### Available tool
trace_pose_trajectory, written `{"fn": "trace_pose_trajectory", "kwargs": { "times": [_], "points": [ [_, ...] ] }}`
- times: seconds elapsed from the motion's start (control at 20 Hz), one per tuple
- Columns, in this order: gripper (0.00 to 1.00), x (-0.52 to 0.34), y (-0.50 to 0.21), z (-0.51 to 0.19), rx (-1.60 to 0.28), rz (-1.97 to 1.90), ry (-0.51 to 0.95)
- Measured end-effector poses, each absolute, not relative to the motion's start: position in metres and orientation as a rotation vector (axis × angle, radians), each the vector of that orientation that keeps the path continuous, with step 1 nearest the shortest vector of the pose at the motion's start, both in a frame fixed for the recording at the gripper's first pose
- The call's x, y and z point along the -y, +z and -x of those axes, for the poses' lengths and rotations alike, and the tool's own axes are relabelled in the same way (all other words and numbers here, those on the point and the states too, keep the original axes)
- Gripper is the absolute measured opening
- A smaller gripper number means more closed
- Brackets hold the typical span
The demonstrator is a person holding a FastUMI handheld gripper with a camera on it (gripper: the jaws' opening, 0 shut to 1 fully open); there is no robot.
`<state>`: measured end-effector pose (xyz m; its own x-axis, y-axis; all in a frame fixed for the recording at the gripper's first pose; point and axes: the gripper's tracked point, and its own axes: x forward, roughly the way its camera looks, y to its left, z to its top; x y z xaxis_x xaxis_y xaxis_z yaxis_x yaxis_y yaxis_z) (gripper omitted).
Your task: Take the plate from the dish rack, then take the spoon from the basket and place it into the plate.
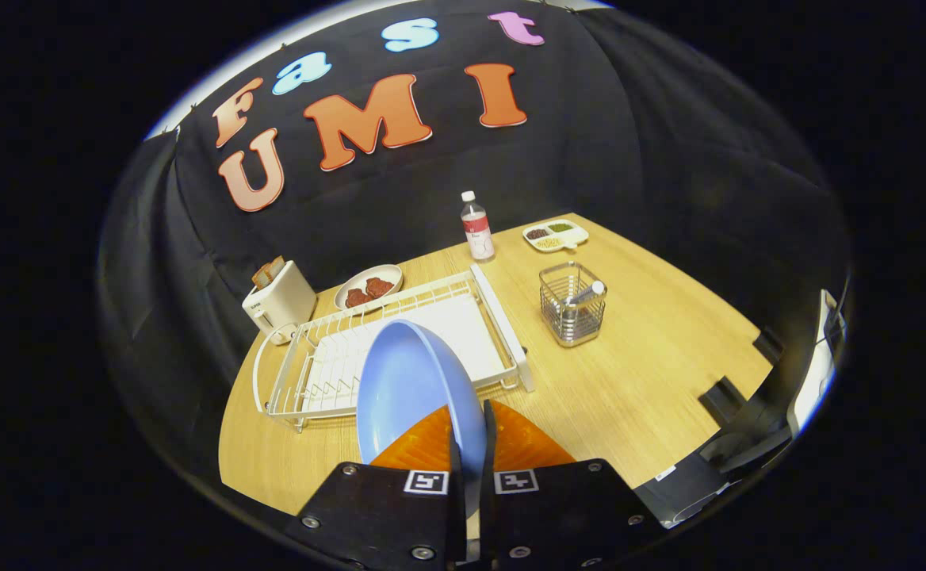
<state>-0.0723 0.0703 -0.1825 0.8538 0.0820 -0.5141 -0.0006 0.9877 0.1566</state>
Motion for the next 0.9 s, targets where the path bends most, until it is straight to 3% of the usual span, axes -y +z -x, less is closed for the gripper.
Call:
{"fn": "trace_pose_trajectory", "kwargs": {
  "times": [0.4, 0.9],
  "points": [
    [0.07, -0.084, -0.265, 0.09, -0.705, -0.351, 0.117],
    [0.11, -0.089, -0.3, 0.084, -0.805, -0.474, 0.149]
  ]
}}
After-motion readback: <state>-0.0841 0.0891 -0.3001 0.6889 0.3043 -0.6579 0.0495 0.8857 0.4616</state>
